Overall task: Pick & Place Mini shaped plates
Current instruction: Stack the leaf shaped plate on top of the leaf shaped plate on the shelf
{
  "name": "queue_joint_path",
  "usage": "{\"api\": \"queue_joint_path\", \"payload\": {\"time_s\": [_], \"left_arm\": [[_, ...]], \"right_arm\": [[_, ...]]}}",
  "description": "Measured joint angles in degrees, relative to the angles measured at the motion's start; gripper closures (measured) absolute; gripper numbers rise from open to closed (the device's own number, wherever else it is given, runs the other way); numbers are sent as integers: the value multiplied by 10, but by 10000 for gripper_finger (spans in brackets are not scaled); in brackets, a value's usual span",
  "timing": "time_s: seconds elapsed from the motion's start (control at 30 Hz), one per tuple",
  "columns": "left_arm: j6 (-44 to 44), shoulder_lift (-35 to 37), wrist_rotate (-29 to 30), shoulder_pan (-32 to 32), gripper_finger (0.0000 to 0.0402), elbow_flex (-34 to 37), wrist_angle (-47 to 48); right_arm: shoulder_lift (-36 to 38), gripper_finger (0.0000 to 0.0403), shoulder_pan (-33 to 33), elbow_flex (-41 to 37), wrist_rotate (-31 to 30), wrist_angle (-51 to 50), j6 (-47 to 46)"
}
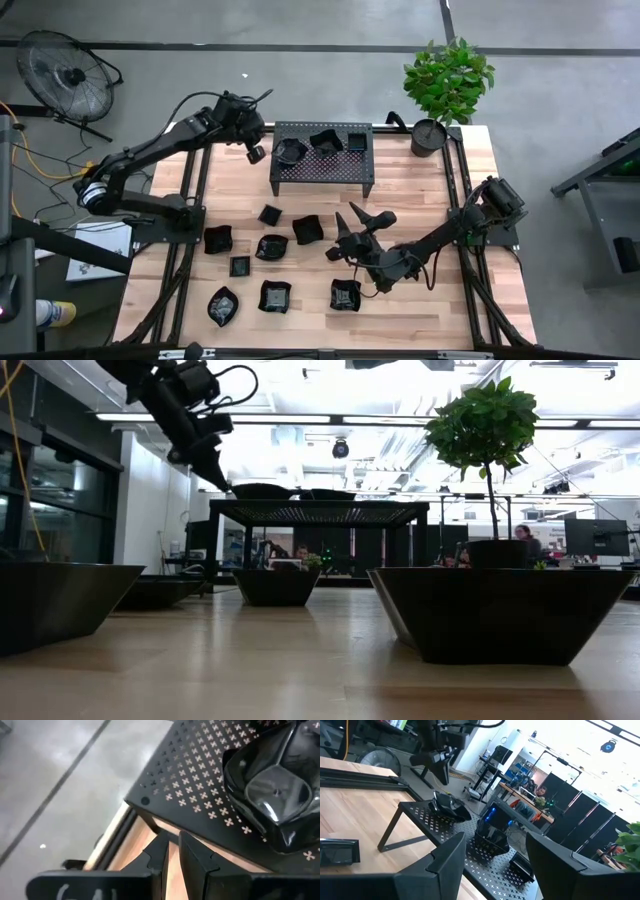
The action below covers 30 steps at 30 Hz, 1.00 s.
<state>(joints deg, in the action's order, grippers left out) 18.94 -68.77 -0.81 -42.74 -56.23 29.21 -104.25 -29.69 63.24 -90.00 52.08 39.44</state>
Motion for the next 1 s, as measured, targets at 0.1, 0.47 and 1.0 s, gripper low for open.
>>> {"api": "queue_joint_path", "payload": {"time_s": [0.1,0.47,1.0], "left_arm": [[-8,-11,5,0,361,0,8],[-8,-33,-38,6,361,0,9],[4,-31,-48,57,361,0,9]], "right_arm": [[0,198,0,0,0,0,0],[0,198,0,0,0,0,3],[0,198,0,0,0,0,1]]}}
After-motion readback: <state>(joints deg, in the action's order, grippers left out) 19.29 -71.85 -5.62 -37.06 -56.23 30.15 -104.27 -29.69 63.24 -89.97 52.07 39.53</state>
